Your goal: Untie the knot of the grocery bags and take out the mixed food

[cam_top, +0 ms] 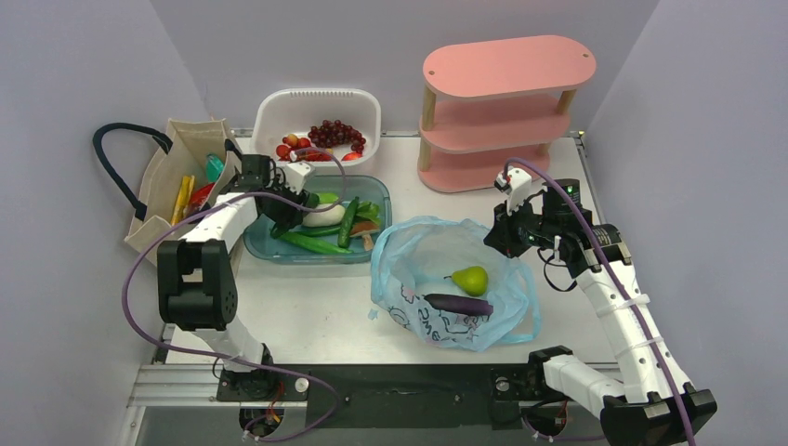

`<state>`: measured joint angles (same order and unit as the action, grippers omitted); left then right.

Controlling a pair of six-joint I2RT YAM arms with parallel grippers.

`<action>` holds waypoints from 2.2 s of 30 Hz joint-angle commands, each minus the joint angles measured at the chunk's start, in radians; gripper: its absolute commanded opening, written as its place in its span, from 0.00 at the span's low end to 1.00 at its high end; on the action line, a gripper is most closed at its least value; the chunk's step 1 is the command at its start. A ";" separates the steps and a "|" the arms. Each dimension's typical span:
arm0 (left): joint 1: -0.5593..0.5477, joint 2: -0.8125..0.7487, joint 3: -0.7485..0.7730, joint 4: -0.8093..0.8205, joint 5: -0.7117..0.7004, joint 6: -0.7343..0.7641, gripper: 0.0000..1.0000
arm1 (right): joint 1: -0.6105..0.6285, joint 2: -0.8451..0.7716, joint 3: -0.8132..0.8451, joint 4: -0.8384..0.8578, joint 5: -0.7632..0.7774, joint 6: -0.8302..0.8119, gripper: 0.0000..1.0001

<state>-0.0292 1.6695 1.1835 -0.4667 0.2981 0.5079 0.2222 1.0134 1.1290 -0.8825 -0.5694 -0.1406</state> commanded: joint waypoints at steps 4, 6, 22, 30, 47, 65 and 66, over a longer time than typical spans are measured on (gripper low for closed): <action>0.012 0.001 -0.046 0.029 0.065 0.075 0.37 | -0.006 0.010 0.016 0.019 -0.003 -0.016 0.00; 0.013 -0.001 -0.049 0.035 0.060 0.063 0.43 | -0.005 0.015 0.017 0.016 -0.006 -0.020 0.00; -0.019 -0.224 -0.065 0.108 0.156 -0.060 0.61 | -0.006 0.011 0.017 0.005 -0.030 -0.048 0.00; -0.279 -0.410 -0.007 0.078 0.150 -0.063 0.87 | -0.005 0.006 0.018 0.001 -0.038 -0.053 0.00; -1.001 -0.261 -0.130 0.431 0.153 0.108 0.97 | -0.004 0.011 0.020 0.008 -0.054 -0.025 0.00; -1.041 0.197 0.033 0.605 0.147 0.244 0.97 | 0.020 0.057 0.037 0.037 -0.041 0.027 0.00; -1.041 0.219 0.037 0.620 0.143 0.245 0.97 | 0.020 0.059 0.037 0.038 -0.039 0.027 0.00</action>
<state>-1.0782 1.8320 1.1603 0.0620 0.4469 0.7128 0.2314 1.0615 1.1301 -0.8890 -0.6079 -0.1280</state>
